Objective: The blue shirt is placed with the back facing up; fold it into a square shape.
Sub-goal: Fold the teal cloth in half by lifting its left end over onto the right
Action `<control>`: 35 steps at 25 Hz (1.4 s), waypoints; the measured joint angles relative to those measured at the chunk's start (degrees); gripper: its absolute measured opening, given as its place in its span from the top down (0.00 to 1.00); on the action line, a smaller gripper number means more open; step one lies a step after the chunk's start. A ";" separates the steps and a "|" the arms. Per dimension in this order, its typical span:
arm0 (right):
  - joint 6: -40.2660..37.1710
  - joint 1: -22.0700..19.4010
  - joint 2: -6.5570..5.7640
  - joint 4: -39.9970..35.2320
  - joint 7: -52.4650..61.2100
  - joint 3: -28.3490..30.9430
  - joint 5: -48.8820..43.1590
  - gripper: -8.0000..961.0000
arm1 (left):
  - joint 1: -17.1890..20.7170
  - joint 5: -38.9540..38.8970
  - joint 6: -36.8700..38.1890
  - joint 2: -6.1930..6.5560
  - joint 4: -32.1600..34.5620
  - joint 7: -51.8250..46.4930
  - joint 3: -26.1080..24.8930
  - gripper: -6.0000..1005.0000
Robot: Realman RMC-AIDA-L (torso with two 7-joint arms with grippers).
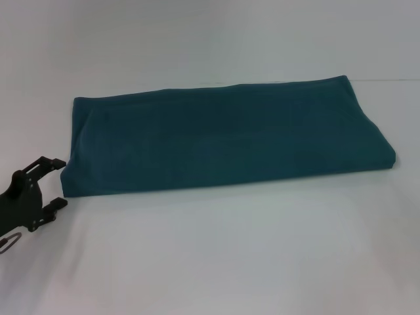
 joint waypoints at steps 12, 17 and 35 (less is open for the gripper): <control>-0.42 -0.42 0.00 0.00 0.20 0.11 0.02 0.02 | -3.23 0.24 -2.83 0.40 -2.68 0.45 1.33 0.13; -0.54 -0.46 0.00 0.00 0.16 0.17 0.00 0.02 | -4.95 0.26 -3.33 0.39 -2.85 0.53 3.03 0.13; -1.84 -0.74 0.00 0.00 0.00 0.18 0.35 0.02 | -7.67 -0.05 -1.42 0.56 -2.73 3.57 6.54 0.13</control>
